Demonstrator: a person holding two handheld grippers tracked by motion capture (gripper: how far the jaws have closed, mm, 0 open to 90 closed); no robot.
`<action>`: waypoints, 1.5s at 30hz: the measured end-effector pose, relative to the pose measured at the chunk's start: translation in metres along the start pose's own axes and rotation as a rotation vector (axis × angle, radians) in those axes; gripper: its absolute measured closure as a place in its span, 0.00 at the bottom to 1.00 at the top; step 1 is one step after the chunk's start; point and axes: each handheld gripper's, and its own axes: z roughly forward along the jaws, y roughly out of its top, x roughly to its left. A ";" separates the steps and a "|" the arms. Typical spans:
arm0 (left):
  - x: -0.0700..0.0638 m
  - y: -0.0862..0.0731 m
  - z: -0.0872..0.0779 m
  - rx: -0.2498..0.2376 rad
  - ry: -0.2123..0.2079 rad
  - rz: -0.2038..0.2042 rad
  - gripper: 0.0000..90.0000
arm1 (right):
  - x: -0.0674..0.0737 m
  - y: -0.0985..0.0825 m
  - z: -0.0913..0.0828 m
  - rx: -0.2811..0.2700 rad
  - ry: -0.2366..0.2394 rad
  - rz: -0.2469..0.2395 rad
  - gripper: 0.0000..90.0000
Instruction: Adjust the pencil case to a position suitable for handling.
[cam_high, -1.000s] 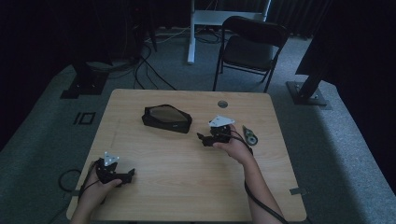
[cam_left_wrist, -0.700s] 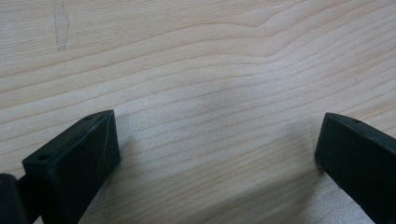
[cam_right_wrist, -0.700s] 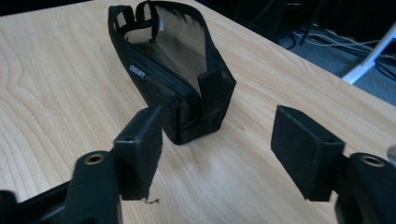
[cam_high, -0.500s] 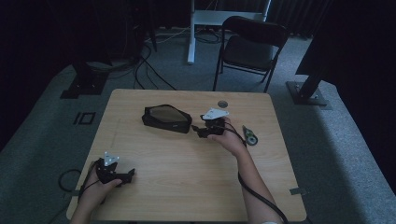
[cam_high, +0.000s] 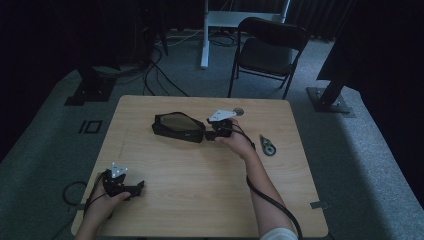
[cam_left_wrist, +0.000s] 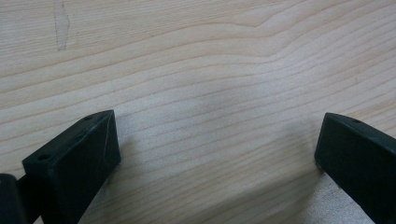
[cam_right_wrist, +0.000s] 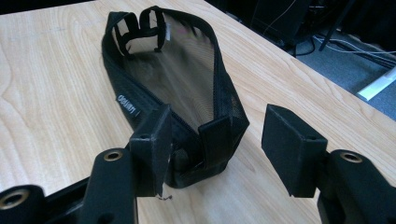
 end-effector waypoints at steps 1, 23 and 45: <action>0.000 0.000 0.000 0.000 0.000 0.000 0.00 | -0.001 0.000 0.002 -0.001 0.002 -0.003 0.52; 0.000 0.000 0.000 0.001 0.000 0.000 0.00 | 0.009 -0.016 0.000 0.003 0.007 -0.010 0.81; 0.000 0.000 0.000 0.000 0.000 0.000 0.00 | 0.022 -0.039 -0.038 -0.014 -0.007 0.016 0.81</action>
